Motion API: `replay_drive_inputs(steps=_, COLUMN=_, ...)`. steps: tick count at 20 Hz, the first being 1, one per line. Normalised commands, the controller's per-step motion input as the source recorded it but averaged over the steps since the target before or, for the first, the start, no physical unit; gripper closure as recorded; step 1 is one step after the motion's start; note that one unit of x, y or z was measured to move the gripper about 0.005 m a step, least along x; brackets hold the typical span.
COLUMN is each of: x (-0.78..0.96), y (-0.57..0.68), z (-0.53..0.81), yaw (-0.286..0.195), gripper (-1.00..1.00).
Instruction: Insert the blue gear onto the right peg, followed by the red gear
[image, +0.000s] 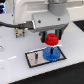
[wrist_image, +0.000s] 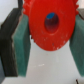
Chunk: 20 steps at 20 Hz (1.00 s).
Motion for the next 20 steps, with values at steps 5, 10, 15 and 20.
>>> replay_drive_inputs(steps=5, x=0.36, y=-0.02, z=-0.07, yaw=0.000, gripper=1.00)
replay_drive_inputs(steps=10, x=0.12, y=0.00, z=-0.21, yaw=0.000, gripper=1.00)
replay_drive_inputs(steps=15, x=0.02, y=-0.09, z=-0.23, yaw=0.000, gripper=1.00)
replay_drive_inputs(steps=20, x=0.01, y=-0.02, z=0.14, yaw=0.000, gripper=1.00)
